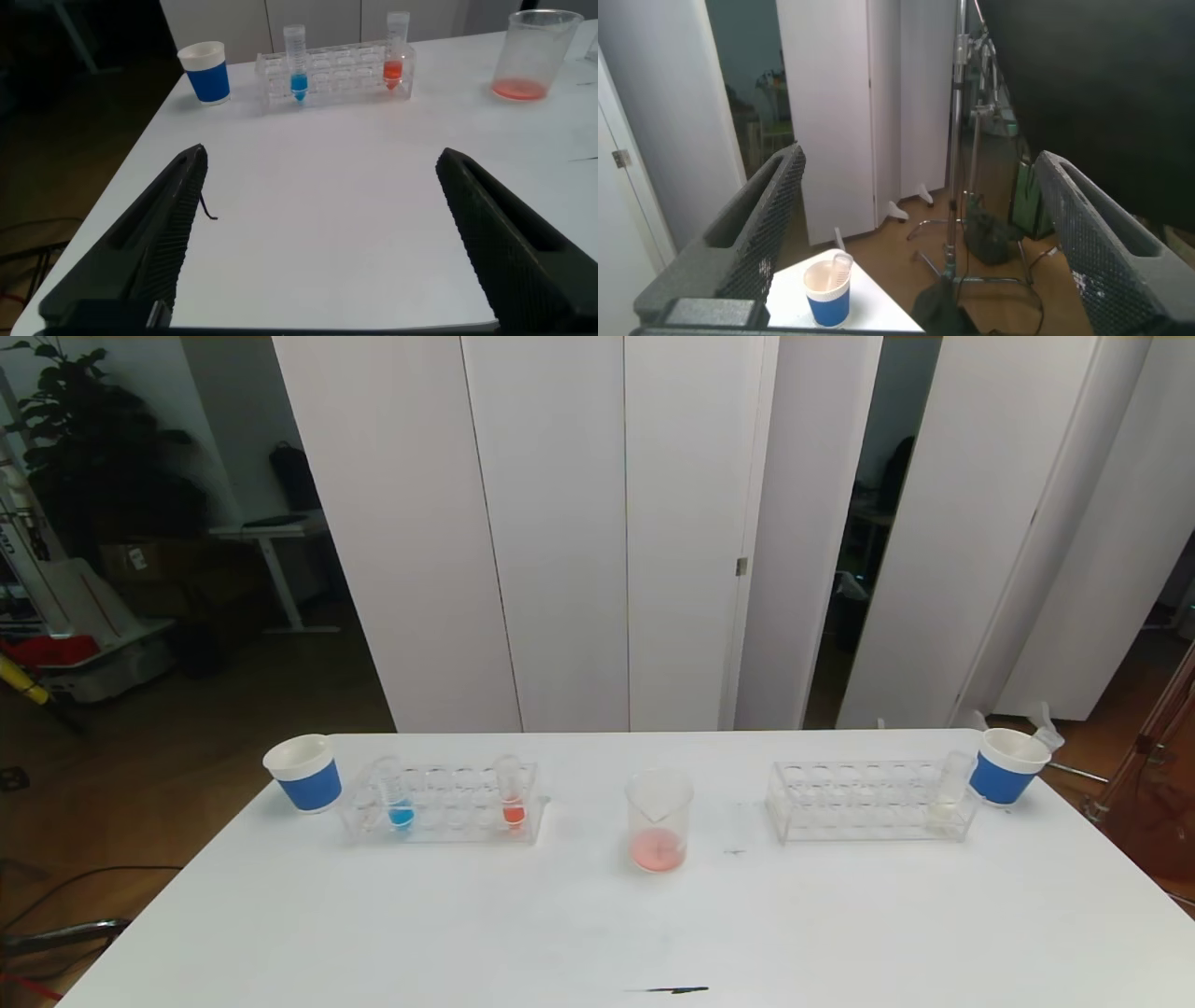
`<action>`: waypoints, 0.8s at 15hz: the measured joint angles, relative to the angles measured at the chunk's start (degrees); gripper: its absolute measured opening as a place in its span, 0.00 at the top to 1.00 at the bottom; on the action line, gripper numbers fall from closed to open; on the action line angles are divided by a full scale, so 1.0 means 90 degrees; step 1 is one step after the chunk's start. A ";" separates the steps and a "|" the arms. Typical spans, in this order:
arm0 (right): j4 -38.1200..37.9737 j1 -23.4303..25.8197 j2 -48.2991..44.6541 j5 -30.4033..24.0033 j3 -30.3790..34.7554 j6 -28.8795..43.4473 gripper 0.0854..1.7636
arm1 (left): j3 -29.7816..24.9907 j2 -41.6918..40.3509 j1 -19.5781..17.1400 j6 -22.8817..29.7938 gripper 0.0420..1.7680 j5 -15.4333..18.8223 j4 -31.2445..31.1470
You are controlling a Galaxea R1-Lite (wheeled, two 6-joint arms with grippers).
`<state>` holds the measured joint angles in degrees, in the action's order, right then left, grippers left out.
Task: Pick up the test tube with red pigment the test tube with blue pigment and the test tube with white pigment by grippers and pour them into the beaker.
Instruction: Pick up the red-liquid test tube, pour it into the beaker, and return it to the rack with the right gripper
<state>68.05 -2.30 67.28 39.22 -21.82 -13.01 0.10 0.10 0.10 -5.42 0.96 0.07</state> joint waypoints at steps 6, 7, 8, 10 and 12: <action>-0.1895 0.0211 -0.2254 0.0031 0.0605 -0.0012 0.01 | 0.0000 0.0000 0.0000 0.0000 0.01 -0.0003 0.0000; -0.2446 0.0211 -0.2729 0.0024 0.0642 0.0015 0.01 | 0.0000 0.0000 0.0000 0.0000 0.01 -0.0003 0.0000; -0.3031 0.0190 -0.3243 0.0012 0.0677 0.0074 0.01 | 0.0000 0.0000 0.0000 0.0000 0.01 0.0000 0.0000; -0.3929 0.0054 -0.4131 -0.0007 0.0805 0.0177 0.01 | 0.0000 0.0000 0.0000 0.0000 0.01 0.0000 -0.0003; -0.4539 -0.0095 -0.4906 -0.0009 0.0982 0.0230 0.01 | 0.0000 0.0000 0.0000 0.0000 0.01 -0.0003 0.0000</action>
<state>27.20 -3.16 23.13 39.13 -12.98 -10.93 0.10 0.10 0.10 -5.42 0.94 0.07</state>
